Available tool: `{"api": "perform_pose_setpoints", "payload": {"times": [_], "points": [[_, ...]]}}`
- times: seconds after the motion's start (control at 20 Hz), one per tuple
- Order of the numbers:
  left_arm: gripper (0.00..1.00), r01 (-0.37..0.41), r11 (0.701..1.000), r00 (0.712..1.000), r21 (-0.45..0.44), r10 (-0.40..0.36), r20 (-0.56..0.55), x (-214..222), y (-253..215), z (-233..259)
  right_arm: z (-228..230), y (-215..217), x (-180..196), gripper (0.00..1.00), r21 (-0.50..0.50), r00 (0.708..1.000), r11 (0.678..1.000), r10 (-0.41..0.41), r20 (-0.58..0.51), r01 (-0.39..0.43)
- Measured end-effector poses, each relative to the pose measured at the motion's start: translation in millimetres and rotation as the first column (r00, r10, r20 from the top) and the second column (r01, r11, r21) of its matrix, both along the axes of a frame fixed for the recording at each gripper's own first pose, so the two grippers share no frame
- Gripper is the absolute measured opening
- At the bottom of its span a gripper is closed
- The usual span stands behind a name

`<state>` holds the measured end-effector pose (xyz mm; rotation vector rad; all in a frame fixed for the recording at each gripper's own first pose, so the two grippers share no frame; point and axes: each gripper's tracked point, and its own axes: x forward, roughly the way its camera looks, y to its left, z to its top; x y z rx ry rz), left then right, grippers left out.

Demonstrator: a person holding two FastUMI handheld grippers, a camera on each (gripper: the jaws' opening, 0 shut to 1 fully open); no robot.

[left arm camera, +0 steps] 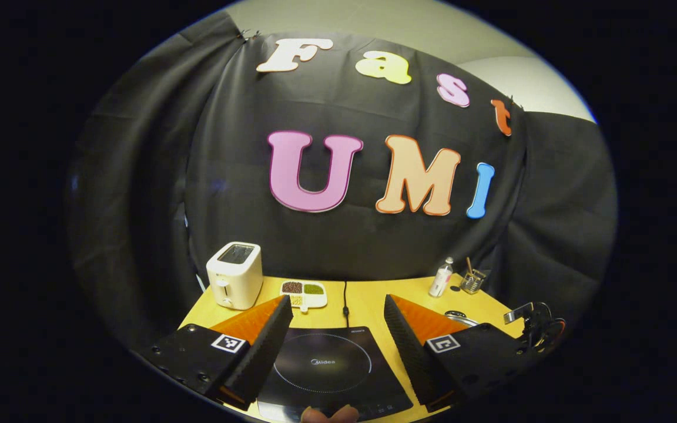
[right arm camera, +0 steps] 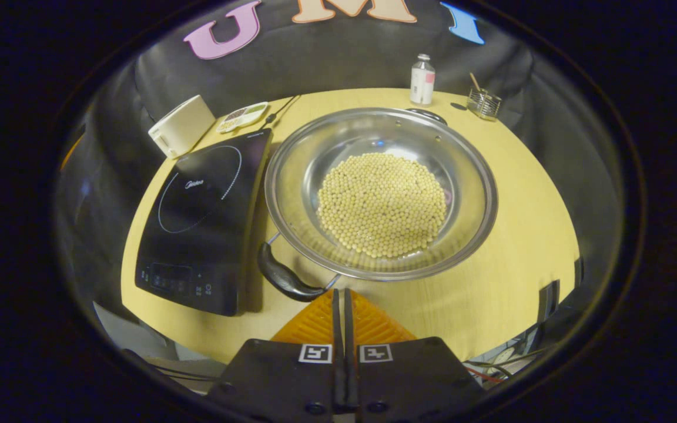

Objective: First push the handle of the pot to place it horizontally, then grasp the pot with both hands and set it on the induction cooktop.

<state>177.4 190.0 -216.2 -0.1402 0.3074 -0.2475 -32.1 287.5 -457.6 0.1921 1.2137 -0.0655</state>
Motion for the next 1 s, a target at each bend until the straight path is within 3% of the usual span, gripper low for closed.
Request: {"api": "perform_pose_setpoints", "payload": {"times": [0.55,1.0], "points": [[0.95,0.021,1.000,0.999,0.012,-0.021,0.029,21,18,-4,-2,42,19,0.02,0.008,1.000,1.000,-0.011,-0.025,0.011],[0.95,-0.001,1.000,1.000,0.011,0.001,0.009,15,38,-13,-4,64,47,0.00,0.063,0.993,0.991,-0.117,-0.018,0.118]]}}
